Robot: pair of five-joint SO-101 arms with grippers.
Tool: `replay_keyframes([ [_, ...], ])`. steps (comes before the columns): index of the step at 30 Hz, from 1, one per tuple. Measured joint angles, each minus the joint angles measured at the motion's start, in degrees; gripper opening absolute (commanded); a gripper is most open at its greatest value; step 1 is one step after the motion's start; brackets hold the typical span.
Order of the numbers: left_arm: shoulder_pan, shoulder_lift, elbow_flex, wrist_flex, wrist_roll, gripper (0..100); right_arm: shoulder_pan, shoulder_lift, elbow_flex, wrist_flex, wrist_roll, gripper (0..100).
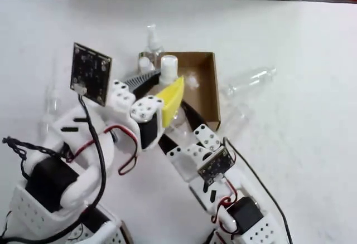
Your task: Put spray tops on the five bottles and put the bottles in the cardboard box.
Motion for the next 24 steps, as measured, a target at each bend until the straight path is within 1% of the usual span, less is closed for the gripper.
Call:
replay_keyframes([
  [4, 1.05, -0.79, 2.37, 0.62, -0.18, 2, 0.00, 0.00, 0.00, 0.00, 0.00, 1.5],
  [9, 0.97, -2.37, 11.52, -3.08, -0.18, 2, 0.44, 0.00, 0.00, 0.00, -0.09, 1.5],
  [12, 0.97, -7.12, 17.58, -8.26, -0.18, 2, 0.44, 0.00, 0.00, 0.00, -0.09, 1.5],
  [15, 0.97, -12.48, 23.56, -11.16, -0.18, 2, 0.44, 0.00, 0.00, 0.00, -0.09, 1.5],
  [24, 0.97, -23.91, 33.85, -13.27, -0.26, 2, -0.09, 0.00, 0.00, 0.00, 0.09, 1.5],
])
